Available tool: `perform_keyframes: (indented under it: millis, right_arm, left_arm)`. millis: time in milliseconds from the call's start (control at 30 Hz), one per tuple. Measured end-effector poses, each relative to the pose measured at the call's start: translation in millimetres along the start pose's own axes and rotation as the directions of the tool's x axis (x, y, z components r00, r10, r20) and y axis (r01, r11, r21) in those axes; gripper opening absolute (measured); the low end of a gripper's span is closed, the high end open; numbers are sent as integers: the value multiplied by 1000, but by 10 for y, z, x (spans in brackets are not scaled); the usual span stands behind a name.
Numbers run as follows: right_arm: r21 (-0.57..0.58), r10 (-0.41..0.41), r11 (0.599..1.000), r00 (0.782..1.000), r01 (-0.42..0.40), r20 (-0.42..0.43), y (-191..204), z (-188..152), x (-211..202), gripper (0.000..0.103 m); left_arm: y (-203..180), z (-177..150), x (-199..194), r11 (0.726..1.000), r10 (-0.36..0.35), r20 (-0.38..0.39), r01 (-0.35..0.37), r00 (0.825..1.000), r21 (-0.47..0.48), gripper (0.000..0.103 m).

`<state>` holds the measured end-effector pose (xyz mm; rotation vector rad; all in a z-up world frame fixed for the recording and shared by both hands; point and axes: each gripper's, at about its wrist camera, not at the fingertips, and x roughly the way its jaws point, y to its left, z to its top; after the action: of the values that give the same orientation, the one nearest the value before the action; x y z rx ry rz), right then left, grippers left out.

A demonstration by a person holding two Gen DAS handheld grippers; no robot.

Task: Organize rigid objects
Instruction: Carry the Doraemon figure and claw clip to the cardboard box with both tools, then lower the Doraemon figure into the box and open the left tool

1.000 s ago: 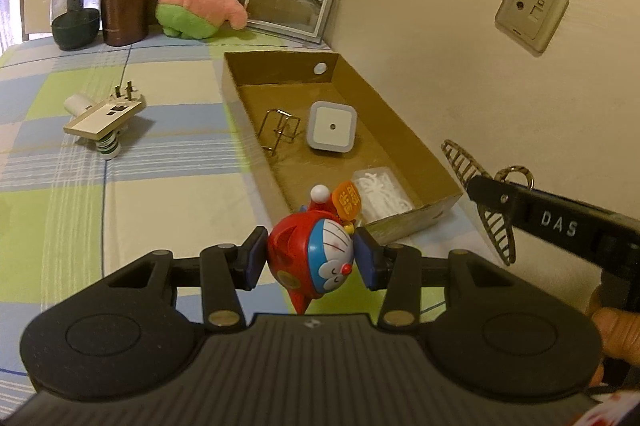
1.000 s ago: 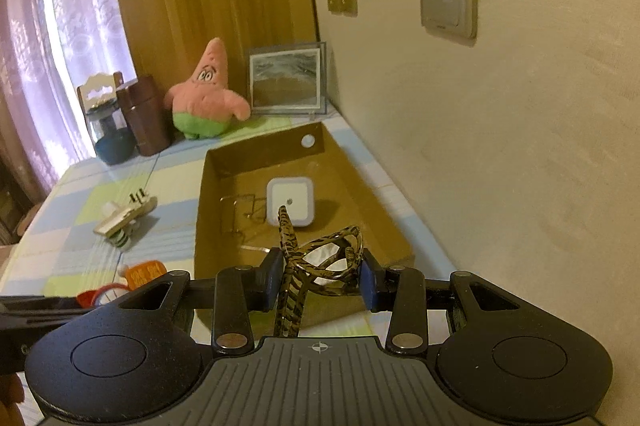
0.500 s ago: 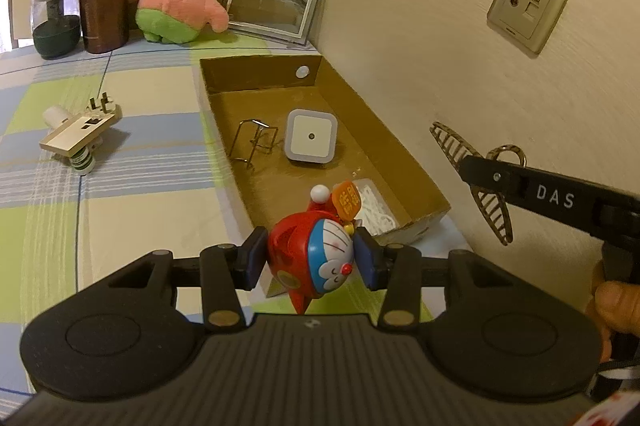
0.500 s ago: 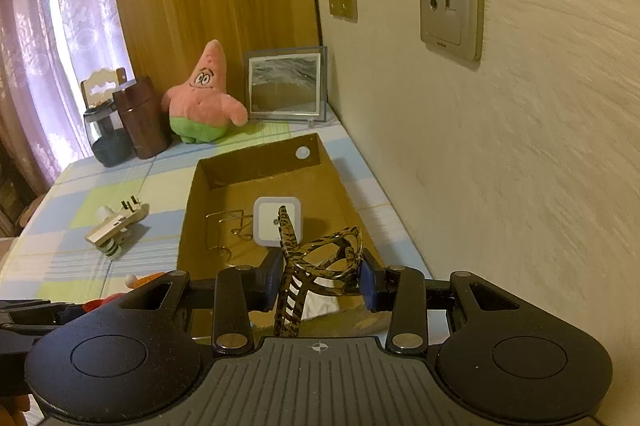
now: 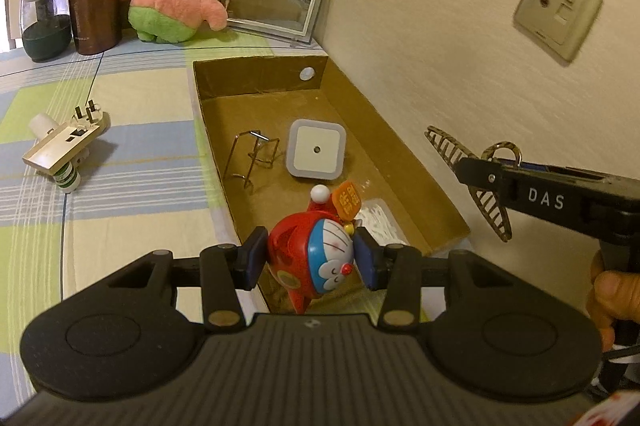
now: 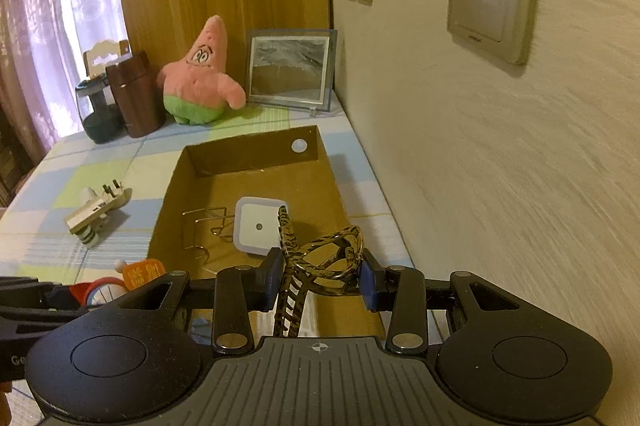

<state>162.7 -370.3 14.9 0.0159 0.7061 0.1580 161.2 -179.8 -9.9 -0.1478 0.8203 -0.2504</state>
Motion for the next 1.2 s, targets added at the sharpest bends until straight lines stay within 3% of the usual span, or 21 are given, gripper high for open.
perform_keyframes:
  millis: [733, 867, 933, 1200]
  right_arm:
    - [16, 19, 1000, 999, -18, -49, -95, 82, 496, 36]
    - [19, 19, 1000, 999, -18, -50, -90, 83, 506, 36]
    - [20, 21, 1000, 999, -20, -49, -92, 84, 505, 36]
    - [15, 24, 1000, 998, -23, -53, -55, 76, 520, 36]
  left_arm:
    - [88, 269, 610, 999, 28, -19, -28, 999, -24, 41]
    - [106, 285, 682, 999, -2, -20, 1, 1000, -36, 41]
    - [130, 290, 679, 999, 16, -7, -16, 1000, -39, 46]
    - [261, 243, 525, 998, 35, 14, -34, 999, -59, 45]
